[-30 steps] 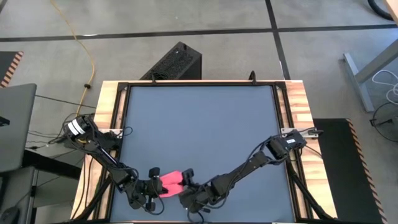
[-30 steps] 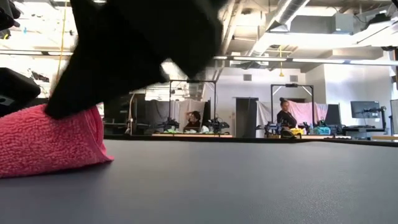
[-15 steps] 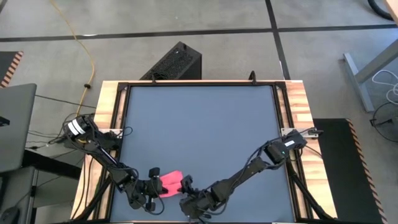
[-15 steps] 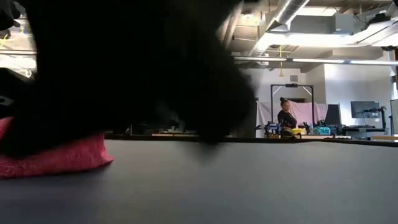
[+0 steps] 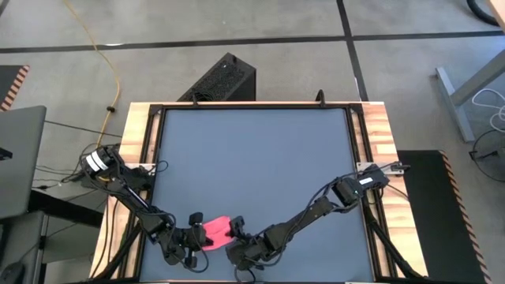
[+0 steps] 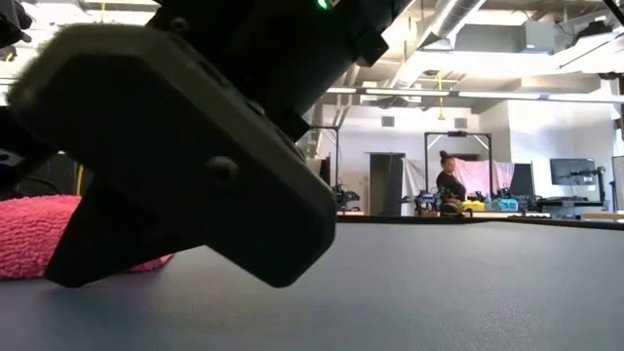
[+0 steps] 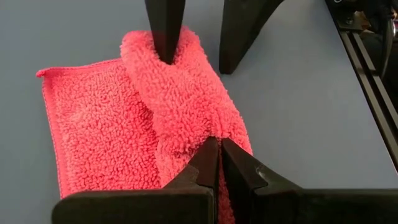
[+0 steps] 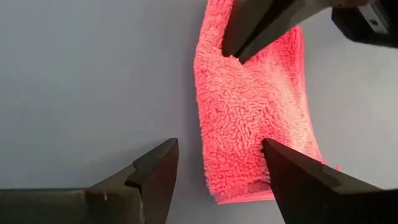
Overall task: Roll towel into tight, uniform cylinder
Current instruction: Roll the red towel
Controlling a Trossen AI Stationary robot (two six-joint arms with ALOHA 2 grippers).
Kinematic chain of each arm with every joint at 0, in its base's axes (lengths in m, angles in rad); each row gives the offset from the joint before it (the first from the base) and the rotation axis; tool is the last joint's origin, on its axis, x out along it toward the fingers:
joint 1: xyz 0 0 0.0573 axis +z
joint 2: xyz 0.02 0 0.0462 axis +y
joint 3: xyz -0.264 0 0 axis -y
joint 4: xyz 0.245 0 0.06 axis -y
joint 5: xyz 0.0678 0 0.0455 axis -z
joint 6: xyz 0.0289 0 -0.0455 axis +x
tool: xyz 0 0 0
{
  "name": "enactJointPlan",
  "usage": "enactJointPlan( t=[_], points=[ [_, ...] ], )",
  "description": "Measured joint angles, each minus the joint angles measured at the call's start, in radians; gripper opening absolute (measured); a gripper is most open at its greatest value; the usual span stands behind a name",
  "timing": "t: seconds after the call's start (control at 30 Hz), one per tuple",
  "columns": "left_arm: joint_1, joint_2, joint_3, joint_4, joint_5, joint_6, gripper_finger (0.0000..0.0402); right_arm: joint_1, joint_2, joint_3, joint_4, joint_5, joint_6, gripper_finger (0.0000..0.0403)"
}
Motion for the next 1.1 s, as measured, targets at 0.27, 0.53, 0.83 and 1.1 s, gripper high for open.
enactJointPlan(
  t=[0.27,0.53,0.83,1.1],
  points=[
    [-0.001,-0.022,0.000,0.001,0.006,0.025,0.0000,-0.024,0.000,0.000,-0.034,-0.021,0.167,0.0193],
    [-0.029,-0.145,-0.032,-0.094,-0.067,0.017,0.0000,-0.056,-0.002,0.002,-0.043,-0.086,0.289,0.0056],
    [-0.056,-0.127,-0.160,0.108,-0.081,-0.078,0.0000,-0.124,-0.008,0.003,-0.025,-0.401,0.503,0.0027],
    [-0.086,-0.129,-0.167,0.100,-0.060,-0.118,0.0000,-0.214,-0.006,0.002,-0.010,-0.630,0.707,0.0036]
  ],
)
